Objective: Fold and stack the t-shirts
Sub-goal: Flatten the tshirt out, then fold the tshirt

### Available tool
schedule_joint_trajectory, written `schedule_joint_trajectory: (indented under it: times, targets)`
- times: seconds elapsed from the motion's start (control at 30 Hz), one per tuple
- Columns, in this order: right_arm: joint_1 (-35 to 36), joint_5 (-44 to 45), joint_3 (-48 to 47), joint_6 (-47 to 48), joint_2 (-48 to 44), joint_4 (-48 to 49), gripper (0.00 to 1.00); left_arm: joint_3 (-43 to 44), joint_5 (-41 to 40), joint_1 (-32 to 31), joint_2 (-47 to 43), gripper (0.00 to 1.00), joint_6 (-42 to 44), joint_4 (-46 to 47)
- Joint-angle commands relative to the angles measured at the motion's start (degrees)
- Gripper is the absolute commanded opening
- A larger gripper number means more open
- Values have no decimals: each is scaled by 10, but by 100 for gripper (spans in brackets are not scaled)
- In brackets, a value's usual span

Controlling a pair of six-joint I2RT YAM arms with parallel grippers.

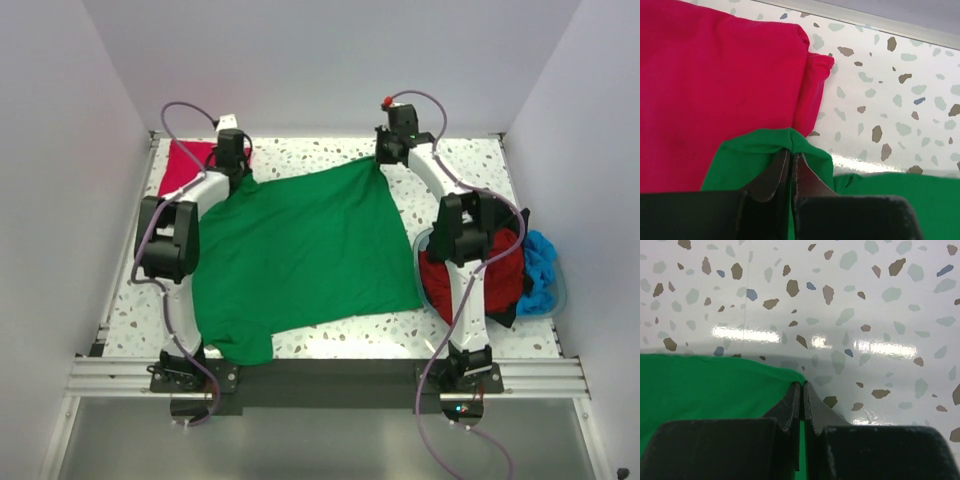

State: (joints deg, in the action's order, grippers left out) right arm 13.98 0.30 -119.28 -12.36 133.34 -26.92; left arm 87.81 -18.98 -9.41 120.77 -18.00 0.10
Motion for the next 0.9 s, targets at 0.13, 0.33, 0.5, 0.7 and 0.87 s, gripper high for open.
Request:
schedule_joint_trajectory:
  times: [0.13,0.33,0.5,0.7,0.87]
  targets:
    - [-4,-38,47,37,-75,27,0,-100,-40,5,-140,0,-32,56]
    - [-4,-54,126,80,-132,48,0,-196,-39,5,-206,0,-77,50]
    - [-4,-77,165,113,-164,45,0,-280,-48,5,-269,0,-114,36]
    - [-4,-72,208,121,-204,38,0,-346,-41,5,-348,0,-154,-22]
    - [-4,-66,242,157,-239,28,0,-403,-54,5,-402,0,-200,-79]
